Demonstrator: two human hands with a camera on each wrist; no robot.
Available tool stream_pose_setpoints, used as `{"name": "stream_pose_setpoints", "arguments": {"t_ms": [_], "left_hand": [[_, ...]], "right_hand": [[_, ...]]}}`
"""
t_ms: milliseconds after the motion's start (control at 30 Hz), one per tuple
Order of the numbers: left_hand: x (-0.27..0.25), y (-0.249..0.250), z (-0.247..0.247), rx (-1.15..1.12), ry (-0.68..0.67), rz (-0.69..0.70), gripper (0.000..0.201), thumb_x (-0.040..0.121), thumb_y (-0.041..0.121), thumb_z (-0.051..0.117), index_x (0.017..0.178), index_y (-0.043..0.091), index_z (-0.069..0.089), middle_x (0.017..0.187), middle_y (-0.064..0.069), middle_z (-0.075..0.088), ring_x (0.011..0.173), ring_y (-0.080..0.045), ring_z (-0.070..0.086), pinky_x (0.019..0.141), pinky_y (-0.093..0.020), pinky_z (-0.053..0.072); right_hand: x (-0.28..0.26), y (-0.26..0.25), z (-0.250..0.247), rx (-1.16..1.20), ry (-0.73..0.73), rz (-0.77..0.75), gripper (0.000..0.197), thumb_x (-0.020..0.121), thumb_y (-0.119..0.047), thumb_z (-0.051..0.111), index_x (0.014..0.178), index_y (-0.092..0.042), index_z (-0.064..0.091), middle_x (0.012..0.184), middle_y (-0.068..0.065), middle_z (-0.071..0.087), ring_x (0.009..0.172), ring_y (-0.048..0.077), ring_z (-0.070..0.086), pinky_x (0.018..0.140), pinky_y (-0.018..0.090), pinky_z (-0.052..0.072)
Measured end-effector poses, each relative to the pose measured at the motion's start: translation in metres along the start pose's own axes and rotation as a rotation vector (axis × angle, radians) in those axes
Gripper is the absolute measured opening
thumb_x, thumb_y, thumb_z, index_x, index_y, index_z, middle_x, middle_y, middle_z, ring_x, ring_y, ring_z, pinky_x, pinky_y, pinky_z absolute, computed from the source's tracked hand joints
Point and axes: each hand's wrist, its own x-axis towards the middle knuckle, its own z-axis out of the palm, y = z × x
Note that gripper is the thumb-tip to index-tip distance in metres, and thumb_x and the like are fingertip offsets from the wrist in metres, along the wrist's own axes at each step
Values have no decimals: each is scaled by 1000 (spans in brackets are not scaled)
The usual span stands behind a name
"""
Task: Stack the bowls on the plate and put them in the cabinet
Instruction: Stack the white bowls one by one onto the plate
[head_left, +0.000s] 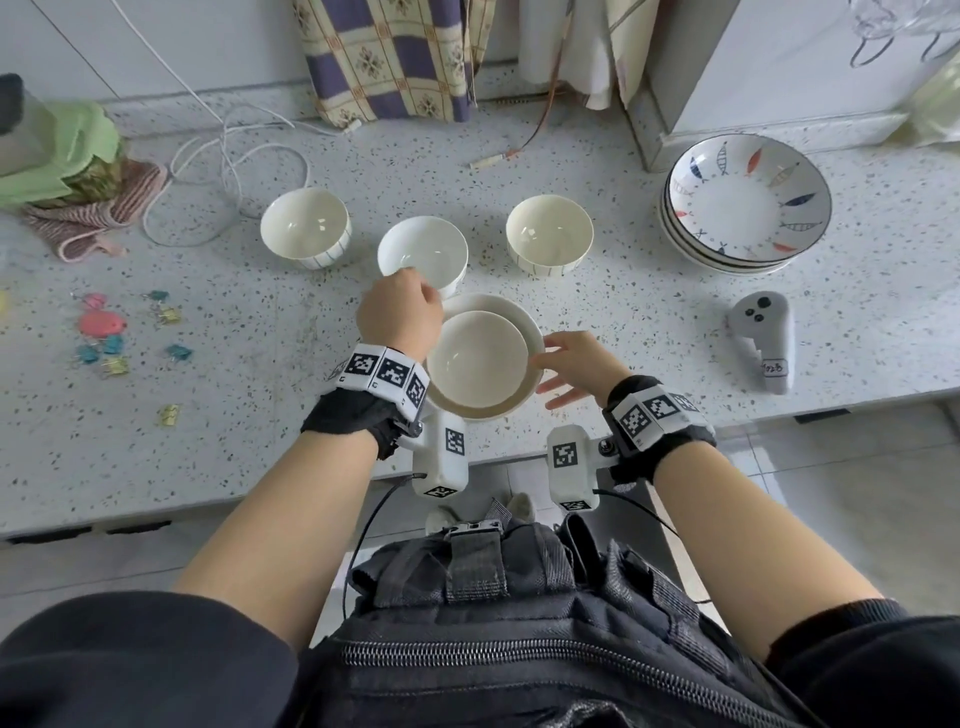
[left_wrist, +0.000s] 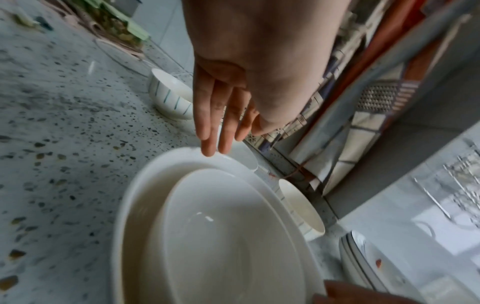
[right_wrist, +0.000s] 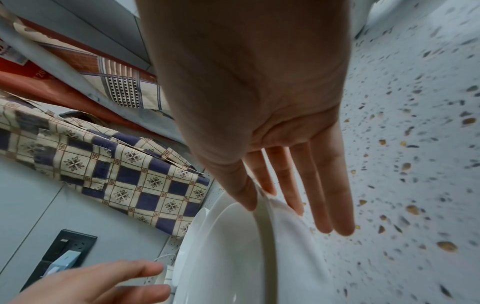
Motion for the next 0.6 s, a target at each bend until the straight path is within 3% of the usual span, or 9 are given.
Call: {"name": "stream_pose_setpoints", "arguments": {"t_ms": [133,267,400,500,600], "left_hand": [[6,-10,0,-75,33,-115,29,93,17,41,98,2,65,99,-20,68,92,-38,63,70,-36,45],[11,-23,4,-128,-69,-219,27,94,19,43,85,2,62,86,-18,64,90,-36,63,67,-34,39],[29,-36,11,-191,-183,-342,44,92,27,39,109,-9,58,108,-27,66,100,-40,63,82,-42,50],[44,-45,21,-251,-242,-366,53,92,39,37,108,-5,60,106,-23,69,96,-39,66,87,-44,53],[62,-52,34,-326,-239,-346,56,88,43,36,102,-4,62,98,-21,71,86,-38,69,82,-49,57]], "right_hand": [[7,-6,-5,44,-32,-12,42,87,-7,58,129,-3,54,112,18,64,79,31,66,57,37,61],[12,-10,-10,124,-73,34,30,87,0,54,116,3,60,103,20,64,75,33,67,62,38,61],[18,-13,-8,150,-84,47,19,88,-1,51,91,-13,66,96,14,65,75,31,68,61,40,61],[22,-11,-6,188,-46,57,22,87,-2,53,102,-12,66,94,11,67,75,28,68,59,41,62],[25,-10,-3,228,-1,86,25,86,-4,55,108,-13,62,92,7,68,74,25,68,57,38,61]]}}
